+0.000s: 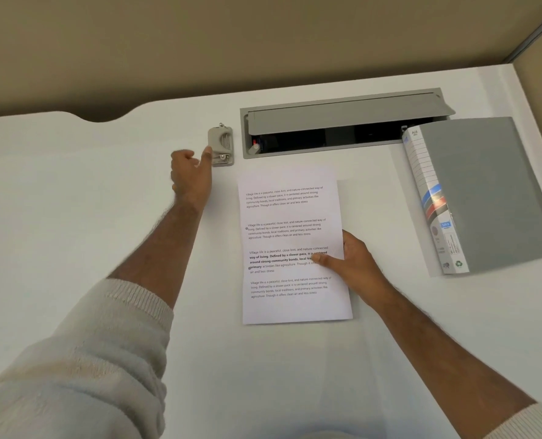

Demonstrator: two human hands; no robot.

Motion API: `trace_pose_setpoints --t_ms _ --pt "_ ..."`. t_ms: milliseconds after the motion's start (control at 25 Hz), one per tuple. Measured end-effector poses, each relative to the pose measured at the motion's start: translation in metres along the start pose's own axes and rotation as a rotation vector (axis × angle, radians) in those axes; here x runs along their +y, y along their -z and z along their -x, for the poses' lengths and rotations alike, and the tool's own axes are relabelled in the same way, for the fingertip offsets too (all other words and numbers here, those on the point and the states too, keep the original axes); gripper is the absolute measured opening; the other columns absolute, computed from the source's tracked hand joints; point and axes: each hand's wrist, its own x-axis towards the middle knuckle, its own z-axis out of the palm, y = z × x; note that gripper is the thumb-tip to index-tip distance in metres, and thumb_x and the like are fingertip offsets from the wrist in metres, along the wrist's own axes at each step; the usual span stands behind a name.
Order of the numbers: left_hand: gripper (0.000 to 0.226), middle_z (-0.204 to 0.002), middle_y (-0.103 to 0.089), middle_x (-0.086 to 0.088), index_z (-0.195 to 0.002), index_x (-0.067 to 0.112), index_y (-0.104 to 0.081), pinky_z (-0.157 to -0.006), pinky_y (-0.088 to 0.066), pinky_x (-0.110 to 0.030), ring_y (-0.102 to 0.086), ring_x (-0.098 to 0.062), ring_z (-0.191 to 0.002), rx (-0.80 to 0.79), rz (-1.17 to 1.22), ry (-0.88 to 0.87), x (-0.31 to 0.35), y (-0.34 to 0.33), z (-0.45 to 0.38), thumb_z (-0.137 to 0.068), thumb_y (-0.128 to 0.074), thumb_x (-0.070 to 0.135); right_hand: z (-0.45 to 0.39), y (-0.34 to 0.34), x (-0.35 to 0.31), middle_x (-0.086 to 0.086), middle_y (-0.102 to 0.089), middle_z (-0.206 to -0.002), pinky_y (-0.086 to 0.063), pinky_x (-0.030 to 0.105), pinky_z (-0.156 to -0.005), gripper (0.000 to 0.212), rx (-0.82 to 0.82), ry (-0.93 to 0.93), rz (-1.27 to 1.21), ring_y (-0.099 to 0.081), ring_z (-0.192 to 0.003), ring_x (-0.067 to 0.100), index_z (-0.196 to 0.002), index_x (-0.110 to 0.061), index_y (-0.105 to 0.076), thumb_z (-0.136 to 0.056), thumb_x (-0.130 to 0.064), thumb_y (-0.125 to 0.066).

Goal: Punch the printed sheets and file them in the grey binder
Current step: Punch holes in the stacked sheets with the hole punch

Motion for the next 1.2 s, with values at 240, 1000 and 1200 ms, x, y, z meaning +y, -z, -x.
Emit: trace_pose_setpoints --t_ms 240,1000,1200 --pt "0.028 -0.106 -0.065 0.003 -0.111 0.019 -0.059 -0.087 -0.048 -0.031 -0.061 -0.011 -0.094 -0.274 0.198 -0.031 -0.016 0.023 0.086 -0.104 -0.061 0.046 0.025 -0.010 -0.012 -0.008 -0.075 -0.123 -0.056 0.049 -0.102 0.046 -0.018 0.058 0.025 -0.073 -0.112 0.014 -0.129 -0.023 -0.065 -0.087 -0.018 -0.083" --pt "0.036 -0.123 -0.079 -0.010 -0.128 0.009 -0.072 -0.102 -0.059 -0.054 -0.076 -0.032 -0.114 -0.609 0.495 0.036 -0.054 0.099 0.283 -0.093 -0.080 0.015 0.134 -0.020 0.016 -0.017 -0.075 -0.112 -0.060 0.030 -0.089 0.040 0.056 0.179 0.156 -0.073 -0.098 0.000 -0.120 -0.031 -0.065 -0.086 -0.024 -0.084" --pt "0.026 -0.115 -0.082 0.000 -0.120 0.015 -0.076 -0.090 -0.064 -0.036 -0.078 -0.023 -0.108 -0.552 0.461 -0.042 -0.039 0.108 0.314 -0.094 -0.079 0.014 0.150 -0.022 0.018 -0.013 -0.079 -0.105 -0.062 0.026 -0.081 0.036 0.141 0.213 0.053 -0.075 -0.093 0.007 -0.113 -0.030 -0.069 -0.086 -0.009 -0.081"
